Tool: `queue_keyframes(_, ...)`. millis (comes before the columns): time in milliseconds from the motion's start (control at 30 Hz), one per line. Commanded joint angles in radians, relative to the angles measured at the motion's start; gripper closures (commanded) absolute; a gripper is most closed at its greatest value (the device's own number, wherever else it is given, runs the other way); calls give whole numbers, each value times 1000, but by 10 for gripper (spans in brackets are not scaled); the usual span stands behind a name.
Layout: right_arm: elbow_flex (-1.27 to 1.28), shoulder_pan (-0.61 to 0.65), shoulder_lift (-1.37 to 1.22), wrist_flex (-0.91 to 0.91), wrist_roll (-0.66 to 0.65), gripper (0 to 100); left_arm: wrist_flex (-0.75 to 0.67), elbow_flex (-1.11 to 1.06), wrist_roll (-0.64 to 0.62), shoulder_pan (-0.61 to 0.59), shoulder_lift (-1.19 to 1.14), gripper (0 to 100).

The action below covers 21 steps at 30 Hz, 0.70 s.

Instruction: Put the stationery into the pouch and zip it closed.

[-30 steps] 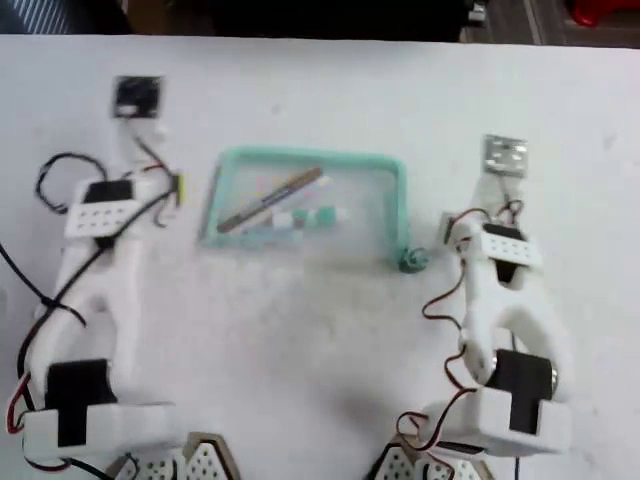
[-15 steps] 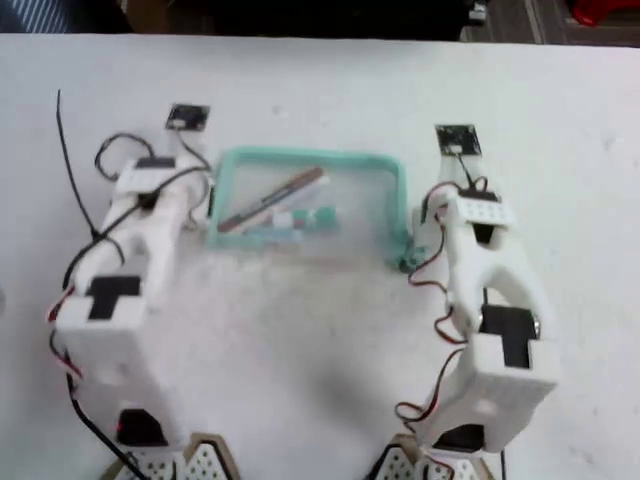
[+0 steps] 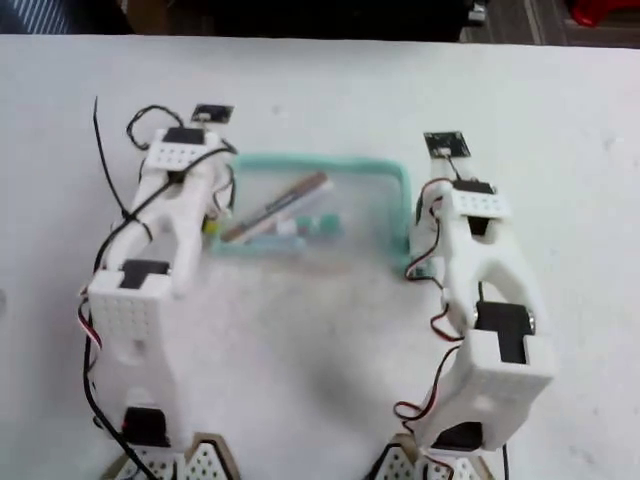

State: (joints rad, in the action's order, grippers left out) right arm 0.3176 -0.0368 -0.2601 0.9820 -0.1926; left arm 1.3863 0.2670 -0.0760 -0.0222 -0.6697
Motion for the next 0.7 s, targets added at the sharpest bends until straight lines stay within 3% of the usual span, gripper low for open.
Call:
queue_keyframes(0, -28, 30, 39, 50, -12, 982, 68, 11, -15, 61, 1, 976)
queue_keyframes(400, -26, 39, 39, 139, -12, 982, 169, -3, -12, 5, 27, 976)
queue_keyframes(667, -34, 102, 163, 197, -8, 982, 83, -233, -14, 51, 375, 976)
